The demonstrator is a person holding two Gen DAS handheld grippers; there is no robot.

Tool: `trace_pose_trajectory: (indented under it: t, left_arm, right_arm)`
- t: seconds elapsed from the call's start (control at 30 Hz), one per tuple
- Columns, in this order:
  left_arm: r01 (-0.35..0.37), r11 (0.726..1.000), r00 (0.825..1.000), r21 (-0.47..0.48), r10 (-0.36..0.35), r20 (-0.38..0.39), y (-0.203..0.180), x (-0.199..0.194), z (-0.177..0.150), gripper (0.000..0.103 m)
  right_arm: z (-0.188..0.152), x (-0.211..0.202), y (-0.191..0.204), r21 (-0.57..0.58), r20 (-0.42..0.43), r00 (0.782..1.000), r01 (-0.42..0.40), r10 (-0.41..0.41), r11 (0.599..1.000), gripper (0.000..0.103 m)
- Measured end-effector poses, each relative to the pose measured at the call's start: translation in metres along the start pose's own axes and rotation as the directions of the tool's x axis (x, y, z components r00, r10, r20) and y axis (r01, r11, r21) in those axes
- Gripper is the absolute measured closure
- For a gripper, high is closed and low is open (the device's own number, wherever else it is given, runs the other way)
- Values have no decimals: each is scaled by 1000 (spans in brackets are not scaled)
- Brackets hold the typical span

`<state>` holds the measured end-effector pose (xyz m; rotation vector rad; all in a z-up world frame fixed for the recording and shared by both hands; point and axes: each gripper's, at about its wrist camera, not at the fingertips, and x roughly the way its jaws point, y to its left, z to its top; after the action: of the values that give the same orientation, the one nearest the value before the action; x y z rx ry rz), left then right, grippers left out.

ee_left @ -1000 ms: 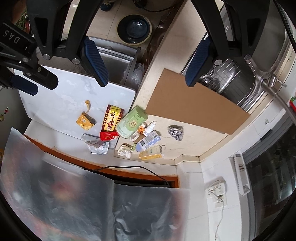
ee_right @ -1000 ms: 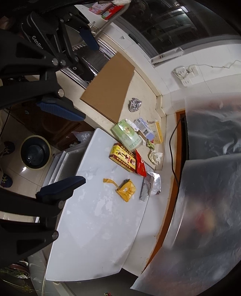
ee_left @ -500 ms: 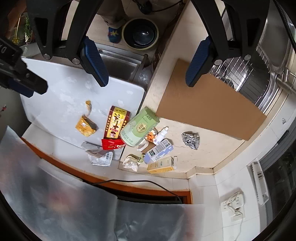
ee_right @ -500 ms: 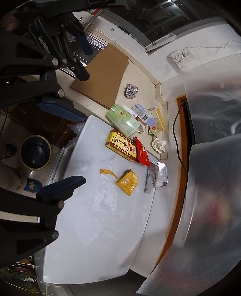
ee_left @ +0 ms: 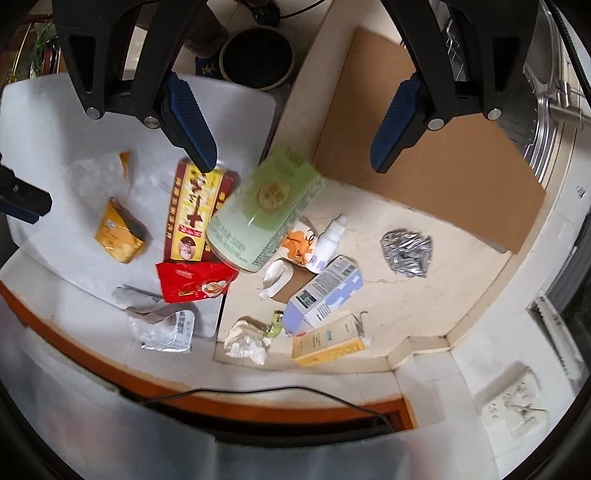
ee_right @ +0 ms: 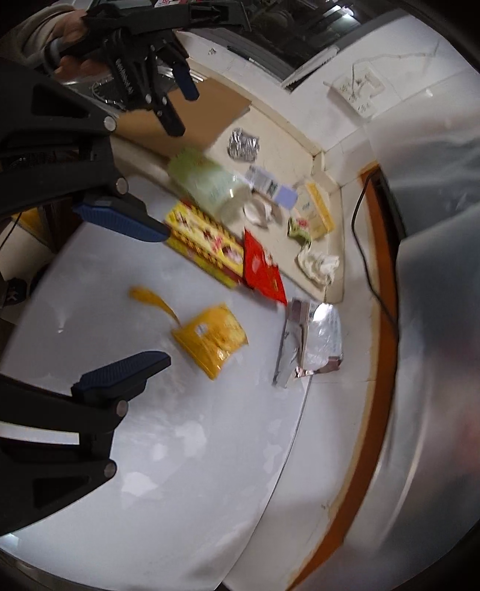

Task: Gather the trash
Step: 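Grasp the green drink can with the left tool while the right tool grasps the yellow snack bag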

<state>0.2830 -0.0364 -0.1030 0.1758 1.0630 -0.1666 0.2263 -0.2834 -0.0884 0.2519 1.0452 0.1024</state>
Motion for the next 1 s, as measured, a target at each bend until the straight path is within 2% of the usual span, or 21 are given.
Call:
trace_pose_trajectory:
  t: [0.23,0.4,0.57,0.63,0.7,0.77,0.87,0.9,1.0]
  left_arm:
    - [-3,1000,997,7,4,-72,-6,44,22,19]
    - [-8,1000,994,-13,7,-107,-8,63,33,19]
    - [-6,1000,991,13,8,-130,-17,77,40,19]
    - [8,1000,988,9,-7,-152,-19,85,42,19]
    - [22,1000,984,-4,-23,-178,-19,93,43,19]
    - [22,1000,982,-6,-23,-190,-20,98,44,19]
    - [25,1000,981,-9,-26,-194,-23,102,45,21]
    - [31,999,980,-11,-33,-198,-24,103,45,27]
    - [9,1000,981,3,-8,-196,-29,103,45,28]
  right_arm:
    - [31,54,-37,-38,-68,997,-25,22,999,41]
    - [44,84,-43,-99,-109,993,-52,41,994,41]
    - [48,104,-41,-155,-139,989,-67,45,986,41]
    - [49,109,-42,-164,-154,987,-76,51,984,48]
    - [49,114,-41,-169,-169,984,-79,50,982,61]
    - [48,118,-42,-177,-173,984,-82,51,981,67]
    - [47,119,-42,-192,-166,984,-91,59,977,70]
    - [47,119,-41,-201,-164,985,-90,57,975,71]
    - [45,119,-39,-234,-154,987,-83,47,969,74]
